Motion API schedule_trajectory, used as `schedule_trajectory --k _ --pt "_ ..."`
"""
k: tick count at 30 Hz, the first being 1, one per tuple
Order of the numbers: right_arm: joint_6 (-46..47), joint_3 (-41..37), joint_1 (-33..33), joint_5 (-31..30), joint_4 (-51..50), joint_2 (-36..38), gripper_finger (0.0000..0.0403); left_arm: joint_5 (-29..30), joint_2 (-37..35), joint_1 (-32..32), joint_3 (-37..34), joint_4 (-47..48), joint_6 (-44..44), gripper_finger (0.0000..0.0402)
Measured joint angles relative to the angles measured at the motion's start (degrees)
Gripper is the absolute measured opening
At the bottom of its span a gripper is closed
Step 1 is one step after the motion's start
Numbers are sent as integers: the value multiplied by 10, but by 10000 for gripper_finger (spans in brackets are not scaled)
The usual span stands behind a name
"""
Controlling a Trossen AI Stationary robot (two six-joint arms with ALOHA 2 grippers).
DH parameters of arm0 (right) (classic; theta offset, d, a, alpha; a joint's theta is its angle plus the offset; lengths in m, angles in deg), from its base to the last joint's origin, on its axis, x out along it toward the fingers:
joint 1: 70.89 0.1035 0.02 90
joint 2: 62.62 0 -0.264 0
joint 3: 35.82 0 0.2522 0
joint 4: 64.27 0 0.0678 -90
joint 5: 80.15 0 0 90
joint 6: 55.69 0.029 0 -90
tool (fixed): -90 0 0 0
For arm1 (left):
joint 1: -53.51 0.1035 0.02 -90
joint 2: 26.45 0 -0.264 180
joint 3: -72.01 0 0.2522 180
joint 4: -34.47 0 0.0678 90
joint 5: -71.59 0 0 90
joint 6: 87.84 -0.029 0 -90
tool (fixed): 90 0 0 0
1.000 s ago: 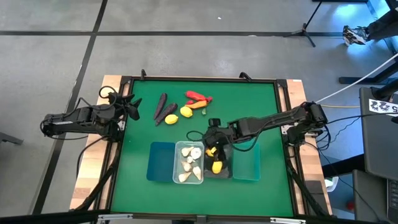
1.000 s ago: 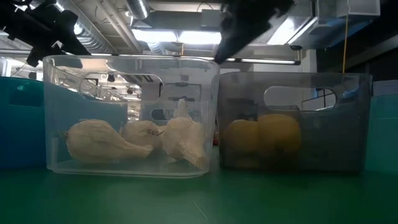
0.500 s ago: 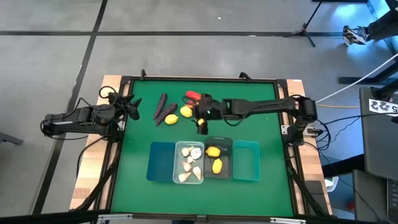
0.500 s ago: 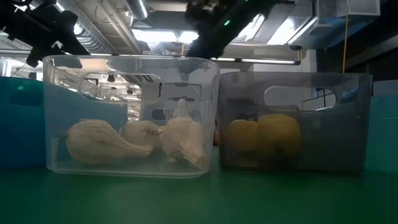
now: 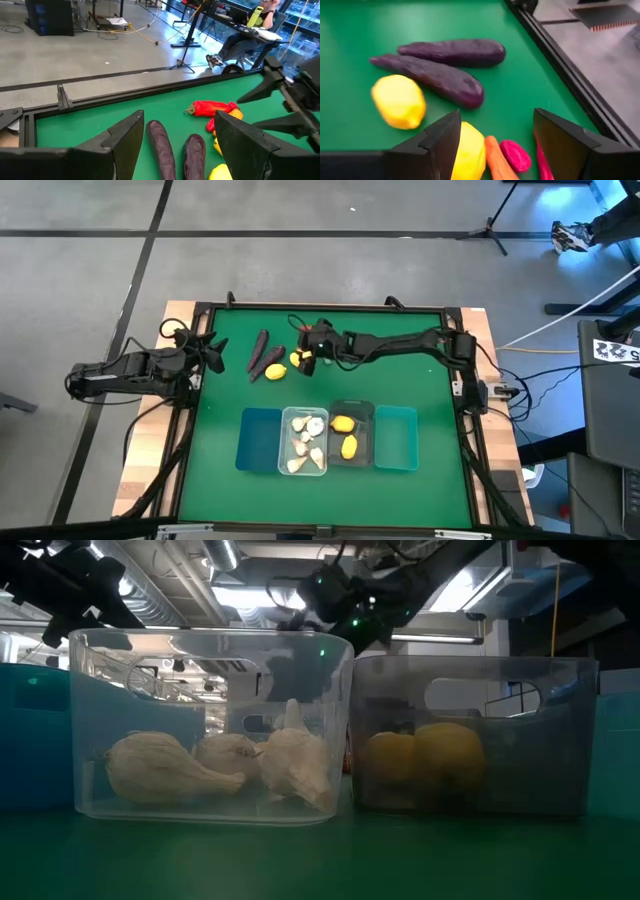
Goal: Sort produce into baskets
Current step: Put the yellow lemon into the black bin
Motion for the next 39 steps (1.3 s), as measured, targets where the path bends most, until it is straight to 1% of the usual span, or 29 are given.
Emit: schedule_trajectory --k 3,5,11,17,29,35,37,39 --pt "17 0 -7 1 12 -12 248 0 0 0 0 0 0 237" --pt "27 0 -10 16 16 -18 248 0 0 0 0 0 0 237" --pt "31 33 -8 32 21 -61 248 0 0 0 0 0 0 237" --pt "35 62 -8 32 -45 -94 248 0 0 0 0 0 1 237" --pt "54 62 -9 33 -97 -96 248 0 0 0 0 0 1 237" --pt "62 61 -9 31 -99 -96 248 0 0 0 0 0 1 237" --pt "72 61 -9 28 -103 -96 244 0 0 0 0 0 1 237" --pt "77 61 -9 27 -109 -95 231 0 0 0 0 0 1 237"
